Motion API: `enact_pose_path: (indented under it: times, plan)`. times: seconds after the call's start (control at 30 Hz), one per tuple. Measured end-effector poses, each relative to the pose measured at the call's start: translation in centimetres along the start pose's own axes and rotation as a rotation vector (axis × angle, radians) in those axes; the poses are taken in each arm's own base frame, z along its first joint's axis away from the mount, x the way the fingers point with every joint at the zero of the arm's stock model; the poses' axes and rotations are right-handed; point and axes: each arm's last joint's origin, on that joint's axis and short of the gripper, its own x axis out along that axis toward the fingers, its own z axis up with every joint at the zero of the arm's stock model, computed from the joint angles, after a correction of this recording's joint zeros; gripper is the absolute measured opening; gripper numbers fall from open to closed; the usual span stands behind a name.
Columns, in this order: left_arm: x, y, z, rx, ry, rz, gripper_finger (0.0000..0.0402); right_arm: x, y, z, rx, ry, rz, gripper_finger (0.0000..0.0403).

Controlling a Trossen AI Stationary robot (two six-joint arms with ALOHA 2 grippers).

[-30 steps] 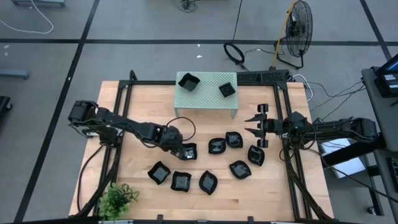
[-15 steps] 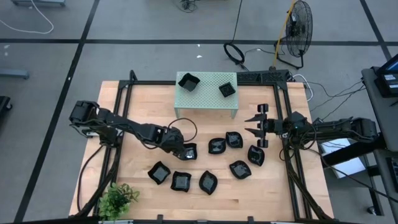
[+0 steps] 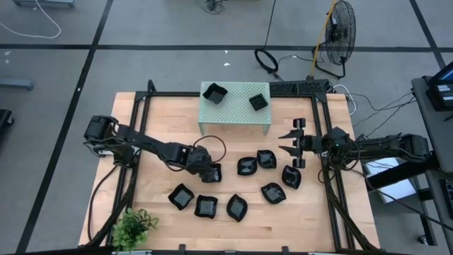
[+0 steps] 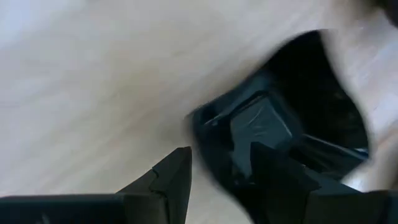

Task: Pick & Place Mini shaped plates
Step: Stack the black distorted square plate on top of the other black distorted square plate on the shelf

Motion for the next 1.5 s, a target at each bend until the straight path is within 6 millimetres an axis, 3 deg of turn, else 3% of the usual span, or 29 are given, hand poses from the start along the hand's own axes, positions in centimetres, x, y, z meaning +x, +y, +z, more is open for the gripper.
enact_pose_path:
  times: [0.57, 1.5]
  plan:
    - [-0.7, 2.5, 0.5, 0.044, 0.076, 0.194, 0.0166, 0.0, 0.0, 0.0, 0.001, 0.001, 0.0, 0.0125]
    - [-0.8, 4.6, 2.9, 0.112, 0.078, 0.268, 0.0165, 0.0, 0.0, 0.0, 0.0, 0.001, 0.0, 0.0125]
